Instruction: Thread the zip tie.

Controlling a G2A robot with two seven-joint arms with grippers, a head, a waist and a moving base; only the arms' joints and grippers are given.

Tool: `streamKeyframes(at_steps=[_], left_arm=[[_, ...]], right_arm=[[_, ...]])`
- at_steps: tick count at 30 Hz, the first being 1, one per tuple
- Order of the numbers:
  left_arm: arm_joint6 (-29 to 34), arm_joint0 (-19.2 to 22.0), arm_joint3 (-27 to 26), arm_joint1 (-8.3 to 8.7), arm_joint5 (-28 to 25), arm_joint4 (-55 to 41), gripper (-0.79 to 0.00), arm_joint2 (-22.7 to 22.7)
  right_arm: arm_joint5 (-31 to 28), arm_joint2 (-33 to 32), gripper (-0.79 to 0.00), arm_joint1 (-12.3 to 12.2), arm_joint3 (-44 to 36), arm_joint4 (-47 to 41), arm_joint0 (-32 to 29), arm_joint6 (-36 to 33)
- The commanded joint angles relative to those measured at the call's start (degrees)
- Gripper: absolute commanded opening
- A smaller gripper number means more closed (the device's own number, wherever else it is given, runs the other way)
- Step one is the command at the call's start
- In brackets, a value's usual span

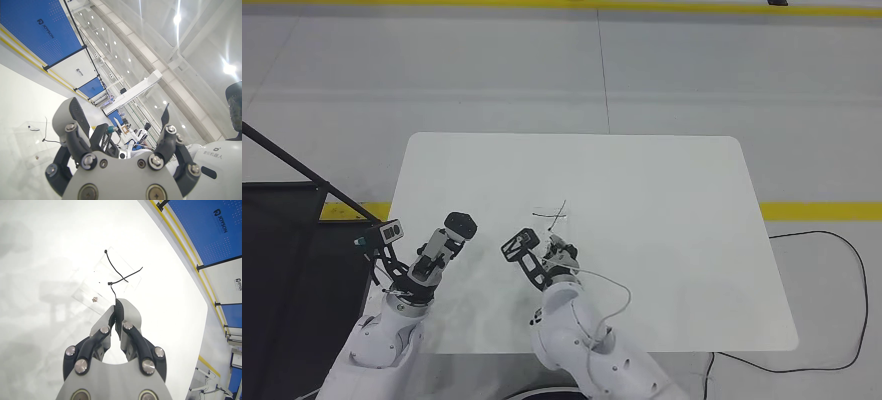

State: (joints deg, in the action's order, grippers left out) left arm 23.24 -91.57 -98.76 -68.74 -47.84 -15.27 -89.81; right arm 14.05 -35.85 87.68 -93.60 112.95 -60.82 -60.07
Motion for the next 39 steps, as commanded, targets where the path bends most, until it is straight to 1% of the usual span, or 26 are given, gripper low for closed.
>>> streamKeyframes(at_steps=[1, 4, 15, 18, 22, 24, 25, 27, 28, 34, 39], left_arm=[[0.00, 0.00, 0.00, 0.00, 0.00, 0.00, 0.000, 0.00], [0.00, 0.00, 0.00, 0.00, 0.00, 0.00, 0.000, 0.00], [0.00, 0.00, 0.00, 0.00, 0.00, 0.00, 0.000, 0.00], [0.00, 0.00, 0.00, 0.00, 0.00, 0.00, 0.000, 0.00], [0.00, 0.00, 0.00, 0.00, 0.00, 0.00, 0.000, 0.00], [0.00, 0.00, 0.00, 0.00, 0.00, 0.00, 0.000, 0.00], [0.00, 0.00, 0.00, 0.00, 0.00, 0.00, 0.000, 0.00], [0.00, 0.00, 0.00, 0.00, 0.00, 0.00, 0.000, 0.00], [0.00, 0.00, 0.00, 0.00, 0.00, 0.00, 0.000, 0.00], [0.00, 0.00, 0.00, 0.00, 0.00, 0.00, 0.000, 0.00], [0.00, 0.00, 0.00, 0.00, 0.00, 0.00, 0.000, 0.00]], right_arm=[[-0.20, -0.25, -0.529, 0.23, 0.06, 0.31, -0.25, 0.07], [-0.89, -0.77, -0.508, 0.60, -0.03, 1.00, -0.86, 0.22], [-3.92, -2.86, -0.511, 1.46, -0.77, 2.06, -3.24, 2.07], [-4.93, -3.15, -0.489, 1.73, -0.68, 2.35, -3.66, 2.30], [-5.65, -3.29, -0.440, 2.26, -0.11, 2.66, -3.72, 2.38], [-5.94, -3.28, -0.403, 2.56, 0.11, 2.77, -3.62, 2.61], [-6.15, -3.22, -0.357, 2.71, 0.12, 2.59, -3.71, 2.85], [-6.46, -3.36, -0.163, 2.93, 0.10, 2.69, -3.82, 3.08], [-6.63, -3.41, -0.105, 3.04, 0.09, 2.81, -3.91, 3.09], [-8.37, -3.64, -0.099, 3.65, 0.61, 3.34, -4.34, 2.82], [-9.85, -3.86, -0.117, 4.16, 1.27, 3.37, -4.48, 2.97]])
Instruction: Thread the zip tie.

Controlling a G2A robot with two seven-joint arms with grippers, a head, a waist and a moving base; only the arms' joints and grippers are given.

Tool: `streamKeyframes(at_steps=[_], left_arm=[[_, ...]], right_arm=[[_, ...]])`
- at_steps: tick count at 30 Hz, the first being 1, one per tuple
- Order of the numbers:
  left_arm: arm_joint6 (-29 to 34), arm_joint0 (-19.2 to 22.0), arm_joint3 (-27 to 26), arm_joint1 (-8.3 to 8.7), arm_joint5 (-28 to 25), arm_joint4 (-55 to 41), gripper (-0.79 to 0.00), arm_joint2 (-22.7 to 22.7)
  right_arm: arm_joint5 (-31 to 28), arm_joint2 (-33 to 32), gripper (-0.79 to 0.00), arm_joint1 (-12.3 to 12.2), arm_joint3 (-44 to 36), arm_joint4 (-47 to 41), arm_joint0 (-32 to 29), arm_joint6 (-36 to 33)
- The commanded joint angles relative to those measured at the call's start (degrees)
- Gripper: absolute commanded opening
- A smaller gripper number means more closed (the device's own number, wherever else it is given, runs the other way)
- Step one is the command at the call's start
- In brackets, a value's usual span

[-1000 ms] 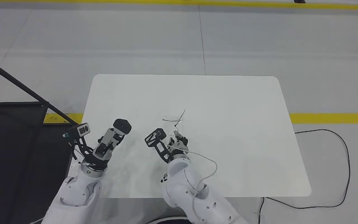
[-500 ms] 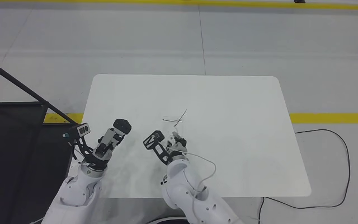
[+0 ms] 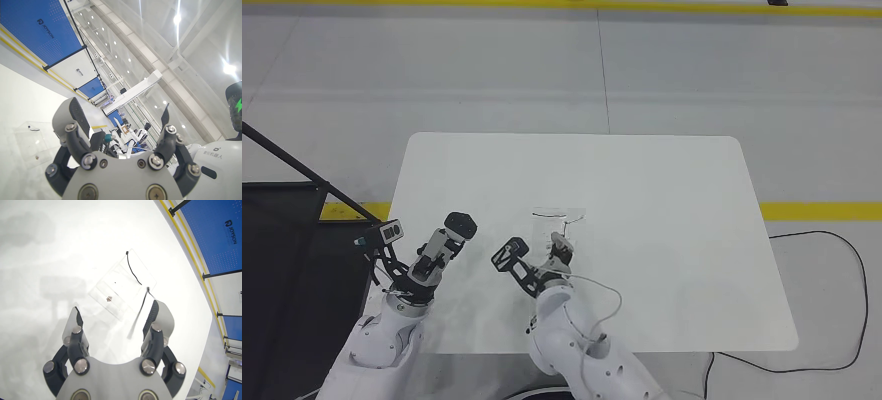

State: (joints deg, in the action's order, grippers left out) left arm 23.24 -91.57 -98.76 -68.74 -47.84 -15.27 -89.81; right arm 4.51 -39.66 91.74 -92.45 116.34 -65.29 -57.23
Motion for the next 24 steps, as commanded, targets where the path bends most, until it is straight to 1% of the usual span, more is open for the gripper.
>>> streamKeyframes(at_steps=[1, 9, 14, 18, 21, 24], left_arm=[[0.00, 0.00, 0.00, 0.00, 0.00, 0.00, 0.000, 0.00], [0.00, 0.00, 0.00, 0.00, 0.00, 0.00, 0.000, 0.00], [0.00, 0.00, 0.00, 0.00, 0.00, 0.00, 0.000, 0.00], [0.00, 0.00, 0.00, 0.00, 0.00, 0.00, 0.000, 0.00], [0.00, 0.00, 0.00, 0.00, 0.00, 0.00, 0.000, 0.00], [0.00, 0.00, 0.00, 0.00, 0.00, 0.00, 0.000, 0.00]], right_arm=[[-0.65, -0.04, -0.117, 0.20, 0.26, -0.05, -0.05, 0.32], [-0.78, -0.72, -0.129, 0.75, -0.67, 0.70, -1.02, 2.34], [-0.10, -3.16, -0.099, 0.57, -4.10, 0.82, -3.24, 3.96], [-3.54, -5.65, -0.120, -0.12, -8.33, -0.28, -6.41, 4.34], [-7.69, -7.31, -0.114, -0.66, -11.26, -1.29, -8.91, 2.51], [-7.88, -9.09, -0.139, -0.60, -12.83, -3.38, -9.68, -1.09]])
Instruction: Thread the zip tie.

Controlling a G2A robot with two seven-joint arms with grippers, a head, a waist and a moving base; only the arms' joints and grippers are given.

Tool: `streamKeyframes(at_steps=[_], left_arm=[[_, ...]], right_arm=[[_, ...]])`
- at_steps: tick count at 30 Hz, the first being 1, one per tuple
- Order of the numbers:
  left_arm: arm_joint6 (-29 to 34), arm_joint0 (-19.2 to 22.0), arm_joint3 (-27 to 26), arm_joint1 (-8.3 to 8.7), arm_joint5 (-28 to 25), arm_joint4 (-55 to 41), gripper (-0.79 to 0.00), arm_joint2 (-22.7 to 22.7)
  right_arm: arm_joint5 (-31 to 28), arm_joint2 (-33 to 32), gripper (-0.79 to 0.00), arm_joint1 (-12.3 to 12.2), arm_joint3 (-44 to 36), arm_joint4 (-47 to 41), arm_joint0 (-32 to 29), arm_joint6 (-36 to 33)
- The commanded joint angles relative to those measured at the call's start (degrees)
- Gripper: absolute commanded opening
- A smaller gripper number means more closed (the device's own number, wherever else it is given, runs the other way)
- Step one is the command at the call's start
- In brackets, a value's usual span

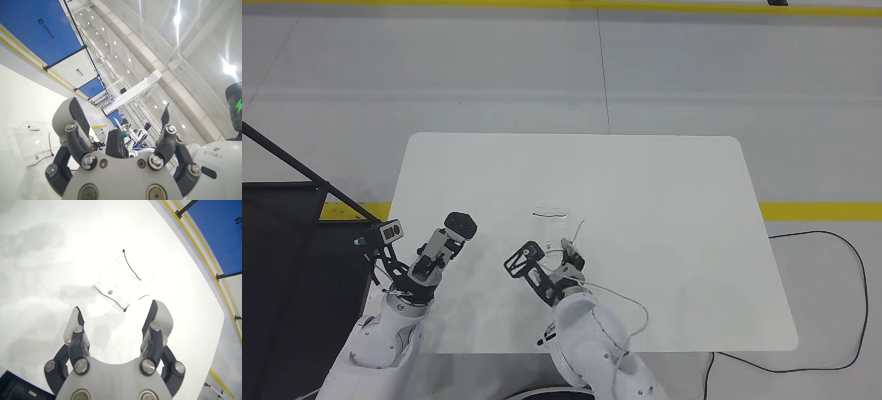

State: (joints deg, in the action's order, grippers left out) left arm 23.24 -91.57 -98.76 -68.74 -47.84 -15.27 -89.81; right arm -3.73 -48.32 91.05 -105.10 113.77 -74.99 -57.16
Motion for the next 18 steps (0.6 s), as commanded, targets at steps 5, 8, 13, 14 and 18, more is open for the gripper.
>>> streamKeyframes(at_steps=[5, 8, 13, 14, 18], left_arm=[[0.00, 0.00, 0.00, 0.00, 0.00, 0.00, 0.000, 0.00], [0.00, 0.00, 0.00, 0.00, 0.00, 0.00, 0.000, 0.00], [0.00, 0.00, 0.00, 0.00, 0.00, 0.00, 0.000, 0.00], [0.00, 0.00, 0.00, 0.00, 0.00, 0.00, 0.000, 0.00], [0.00, 0.00, 0.00, 0.00, 0.00, 0.00, 0.000, 0.00]], right_arm=[[-0.01, -2.39, -0.139, 0.78, 2.21, -4.73, 3.05, -5.91], [-1.00, -2.90, -0.148, 1.07, 4.69, -5.97, 4.82, -6.99], [-0.55, -2.23, -0.179, 1.83, 9.00, -6.45, 7.95, -9.61], [-0.48, -2.05, -0.197, 2.02, 9.88, -6.67, 8.65, -9.99], [0.69, -1.55, -0.222, 2.81, 13.21, -8.00, 11.29, -10.30]])
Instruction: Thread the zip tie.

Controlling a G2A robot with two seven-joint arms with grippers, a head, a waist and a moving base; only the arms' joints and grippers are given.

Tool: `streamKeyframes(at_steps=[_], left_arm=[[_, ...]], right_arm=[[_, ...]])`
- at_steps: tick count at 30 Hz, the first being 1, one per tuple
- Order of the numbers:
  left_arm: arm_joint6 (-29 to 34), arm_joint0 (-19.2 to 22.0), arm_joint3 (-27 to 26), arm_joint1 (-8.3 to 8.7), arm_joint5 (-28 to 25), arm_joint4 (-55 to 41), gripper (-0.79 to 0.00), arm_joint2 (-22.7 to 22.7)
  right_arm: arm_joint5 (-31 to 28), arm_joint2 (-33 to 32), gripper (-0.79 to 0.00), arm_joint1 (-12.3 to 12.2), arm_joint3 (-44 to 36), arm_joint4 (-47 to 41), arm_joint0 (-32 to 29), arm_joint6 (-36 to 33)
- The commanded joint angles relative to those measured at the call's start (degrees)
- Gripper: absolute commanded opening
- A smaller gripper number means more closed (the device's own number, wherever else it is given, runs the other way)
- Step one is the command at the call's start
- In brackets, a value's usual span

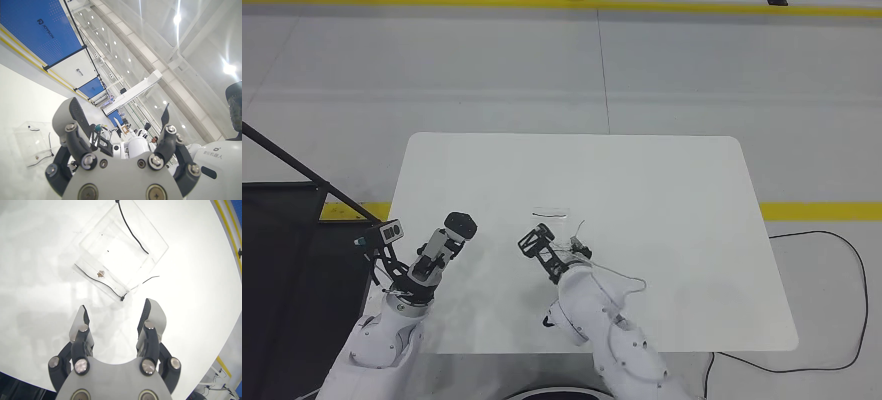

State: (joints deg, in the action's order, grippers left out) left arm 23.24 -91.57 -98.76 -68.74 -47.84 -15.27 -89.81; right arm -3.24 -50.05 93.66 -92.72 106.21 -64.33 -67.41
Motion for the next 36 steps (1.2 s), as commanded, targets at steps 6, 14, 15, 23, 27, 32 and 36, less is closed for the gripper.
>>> streamKeyframes(at_steps=[6, 14, 15, 23, 27, 32, 36], left_arm=[[0.00, 0.00, 0.00, 0.00, 0.00, 0.00, 0.000, 0.00], [0.00, 0.00, 0.00, 0.00, 0.00, 0.00, 0.000, 0.00], [0.00, 0.00, 0.00, 0.00, 0.00, 0.00, 0.000, 0.00], [0.00, 0.00, 0.00, 0.00, 0.00, 0.00, 0.000, 0.00], [0.00, 0.00, 0.00, 0.00, 0.00, 0.00, 0.000, 0.00], [0.00, 0.00, 0.00, 0.00, 0.00, 0.00, 0.000, 0.00], [0.00, 0.00, 0.00, 0.00, 0.00, 0.00, 0.000, 0.00]], right_arm=[[0.91, 0.17, -0.246, 1.24, 4.76, -3.51, 4.17, -1.00], [0.03, -1.02, -0.302, 1.86, 7.09, -6.87, 6.16, -0.96], [-0.17, -1.19, -0.299, 1.88, 7.16, -7.12, 6.18, -0.81], [-0.80, -1.98, -0.336, 2.37, 8.98, -9.59, 7.92, -0.85], [-1.50, -3.01, -0.409, 2.34, 9.54, -10.36, 8.15, -1.79], [-2.41, -3.82, -0.416, 2.15, 9.74, -9.86, 7.68, -3.41], [-2.74, -4.08, -0.416, 2.10, 9.92, -9.73, 7.62, -3.39]])
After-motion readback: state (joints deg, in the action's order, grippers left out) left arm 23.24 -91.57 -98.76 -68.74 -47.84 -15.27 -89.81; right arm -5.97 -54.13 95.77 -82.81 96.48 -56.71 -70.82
